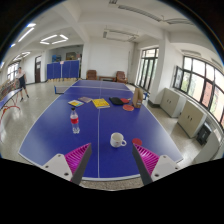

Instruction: Pour water

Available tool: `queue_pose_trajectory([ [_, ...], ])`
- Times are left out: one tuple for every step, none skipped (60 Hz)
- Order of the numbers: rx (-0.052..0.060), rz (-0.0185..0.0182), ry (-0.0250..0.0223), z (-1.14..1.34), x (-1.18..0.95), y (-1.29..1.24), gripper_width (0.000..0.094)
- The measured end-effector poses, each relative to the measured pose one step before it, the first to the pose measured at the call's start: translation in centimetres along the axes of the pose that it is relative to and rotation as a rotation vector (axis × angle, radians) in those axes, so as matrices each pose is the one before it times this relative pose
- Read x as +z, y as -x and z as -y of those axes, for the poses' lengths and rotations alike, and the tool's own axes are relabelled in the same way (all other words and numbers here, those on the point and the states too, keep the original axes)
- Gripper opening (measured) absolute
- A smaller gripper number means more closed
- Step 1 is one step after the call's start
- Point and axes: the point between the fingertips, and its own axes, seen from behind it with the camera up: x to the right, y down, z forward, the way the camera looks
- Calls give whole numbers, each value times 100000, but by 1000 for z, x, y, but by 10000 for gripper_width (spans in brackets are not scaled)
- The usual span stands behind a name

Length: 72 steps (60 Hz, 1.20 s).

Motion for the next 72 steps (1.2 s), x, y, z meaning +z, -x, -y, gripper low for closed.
queue_pose_trajectory([
  [-5, -465, 411, -397, 610, 277, 852],
  [55, -515, 376, -431, 627, 346, 849],
  [67, -447, 245, -425, 667, 388, 849],
  [-45, -242, 421, -98, -1248, -399, 849],
  [119, -345, -8, -397, 735, 445, 851],
  [196, -360, 82, -485, 837, 493, 851],
  [261, -370, 252, -551, 886, 515, 852],
  [282, -128, 368, -579, -361, 21, 854],
  [261, -172, 27, -739, 2406, 963, 853],
  [195, -100, 119, -589, 902, 586, 853],
  [203, -126, 71, -658, 921, 646, 852],
  [268, -232, 72, -639, 1020, 630, 853],
  [235, -375, -67, -638, 918, 595, 851],
  [86, -325, -322, -607, 943, 677, 854],
  [-171, -58, -373, -599, 966, 770, 851],
  [-443, 138, -100, -640, 922, 762, 848],
  [-582, 262, 533, -269, 95, 735, 854],
  [-583, 321, 279, -696, 912, 766, 852],
  [-432, 286, 419, -672, 943, 758, 850],
  [-85, 202, 474, -597, 495, 559, 850],
  [99, 144, 541, -566, 876, 770, 853],
  [228, 405, 435, -472, 854, 841, 852],
  [327, 774, 241, -401, 843, 943, 851],
  [464, 1084, 119, -291, 831, 962, 851],
  [622, 1199, 33, -222, 821, 997, 852],
  [661, 640, 149, 478, 2394, 1622, 853],
  [687, 1283, -203, -713, -1575, 432, 853],
  [771, 970, -483, -13, 744, 760, 854],
  [752, 904, -684, 148, 839, 857, 855],
  [660, 966, -943, 224, 872, 839, 853],
  [572, 967, -1096, 310, 887, 795, 852],
  [497, 937, -1087, 315, 989, 760, 858],
  [346, 861, -1074, 362, 893, 703, 852],
  [329, 623, -912, 707, 1775, 1044, 854],
  [200, 629, -1071, 406, 453, 570, 855],
  [148, 561, -1203, 404, 941, 589, 854],
  [187, 495, -979, 288, 892, 552, 853],
  [220, 595, -698, 324, 884, 567, 854],
  [266, 696, -489, 273, 921, 531, 851],
  [384, 682, -465, 308, 879, 531, 850],
  [474, 545, -471, 301, 930, 448, 857],
  [473, 325, -837, 425, 2387, 487, 854],
  [609, 349, -259, 329, 24, 528, 853],
  [486, 412, -656, 324, 920, 353, 856],
  [402, 353, -850, 345, 936, 278, 857],
  [320, 184, -971, 367, 963, 208, 854],
  [145, 18, -980, 370, 907, 137, 854],
  [78, -138, -802, 297, 967, 105, 852],
  [15, -223, -683, 292, 931, 73, 852],
  [-77, -53, -691, 243, 870, 95, 853],
  [-211, 98, -830, 272, 843, 133, 851],
  [-237, 229, -1073, 184, 1709, -176, 850],
  [-201, -248, -408, 420, 597, 101, 855],
  [-166, -340, -430, 133, 802, -48, 854],
  [-99, -402, -323, 157, 731, -67, 852],
  [-27, -332, -371, 157, 682, -12, 856],
  [-26, -18, -543, 189, 677, 32, 852],
  [19, 150, -714, 225, 729, 38, 852],
  [22, 79, -774, 220, 659, 27, 854],
  [-65, -80, -636, 133, 604, -10, 850],
  [-247, 84, -626, -111, 800, -241, 851],
  [-265, -27, -331, 164, 793, 88, 853],
  [-414, -31, -312, 8, 599, 26, 848],
  [-512, -85, -261, -41, 531, 13, 840],
  [-517, -85, -232, -16, 500, -14, 831],
  [-440, -185, -274, -24, 477, -45, 814],
  [-381, -167, -292, -1, 420, -50, 797],
  [-328, -67, -384, -5, 391, -14, 777],
  [-207, -18, -478, 51, 347, -31, 744],
  [-47, -128, -524, 41, 333, -48, 709],
  [57, -194, -635, -102, 27, -248, 670],
  [218, -200, -423, 114, 66, -30, 615],
])
